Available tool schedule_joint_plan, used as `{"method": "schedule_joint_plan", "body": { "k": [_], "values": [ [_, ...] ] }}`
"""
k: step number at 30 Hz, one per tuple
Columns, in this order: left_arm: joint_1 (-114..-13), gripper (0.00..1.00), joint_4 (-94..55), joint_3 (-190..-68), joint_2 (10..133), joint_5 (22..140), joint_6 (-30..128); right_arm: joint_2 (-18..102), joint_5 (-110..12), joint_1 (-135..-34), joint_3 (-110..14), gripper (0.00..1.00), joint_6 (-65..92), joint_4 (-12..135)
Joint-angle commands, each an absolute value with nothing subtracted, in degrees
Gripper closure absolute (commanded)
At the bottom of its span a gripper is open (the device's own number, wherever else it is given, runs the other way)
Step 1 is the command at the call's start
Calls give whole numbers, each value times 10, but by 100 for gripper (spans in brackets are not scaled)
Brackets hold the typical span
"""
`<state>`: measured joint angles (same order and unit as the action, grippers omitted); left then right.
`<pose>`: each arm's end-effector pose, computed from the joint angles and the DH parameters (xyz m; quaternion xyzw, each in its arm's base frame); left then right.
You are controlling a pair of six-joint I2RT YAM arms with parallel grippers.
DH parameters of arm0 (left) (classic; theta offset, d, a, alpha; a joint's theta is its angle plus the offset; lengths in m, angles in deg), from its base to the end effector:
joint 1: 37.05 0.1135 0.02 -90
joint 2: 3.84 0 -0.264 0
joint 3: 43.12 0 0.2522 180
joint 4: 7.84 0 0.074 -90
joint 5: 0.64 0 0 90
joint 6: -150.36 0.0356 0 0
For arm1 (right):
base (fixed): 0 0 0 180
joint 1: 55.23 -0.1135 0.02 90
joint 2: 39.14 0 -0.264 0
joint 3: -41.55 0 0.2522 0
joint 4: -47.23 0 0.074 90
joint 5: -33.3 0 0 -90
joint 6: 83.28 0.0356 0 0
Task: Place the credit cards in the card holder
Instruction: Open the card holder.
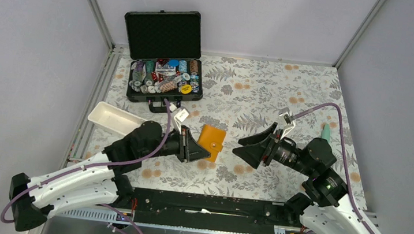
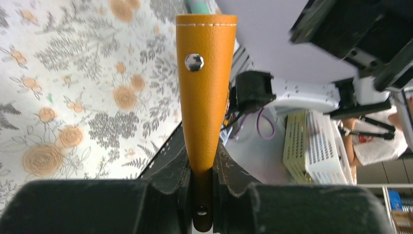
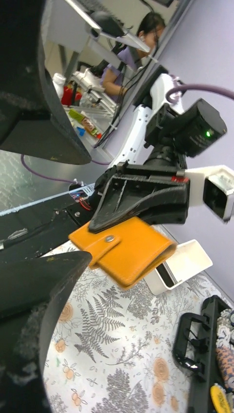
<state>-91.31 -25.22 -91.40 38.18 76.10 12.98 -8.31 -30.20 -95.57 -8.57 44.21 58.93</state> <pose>0.0992 -0.1518 0.2968 0.1192 0.7613 -0.5455 0.3295 0.0936 0.1003 0.3461 -0.1883 0.6367 0.5775 0.4750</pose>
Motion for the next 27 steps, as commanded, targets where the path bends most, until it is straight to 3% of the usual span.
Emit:
{"method": "schedule_joint_plan", "body": {
  "k": [1,4,11,27],
  "values": [
    [-910,100,-278,-959,413,660,163,-52,-232,-956,-137,33,373,646],
    [-910,100,-282,-961,426,623,169,-14,-173,-956,-148,44,371,637],
    [-909,100,-240,-945,430,569,158,43,-92,-957,-153,52,372,624],
    [-910,100,-196,-953,426,507,154,62,-87,-963,-125,57,346,641]
  ]
}}
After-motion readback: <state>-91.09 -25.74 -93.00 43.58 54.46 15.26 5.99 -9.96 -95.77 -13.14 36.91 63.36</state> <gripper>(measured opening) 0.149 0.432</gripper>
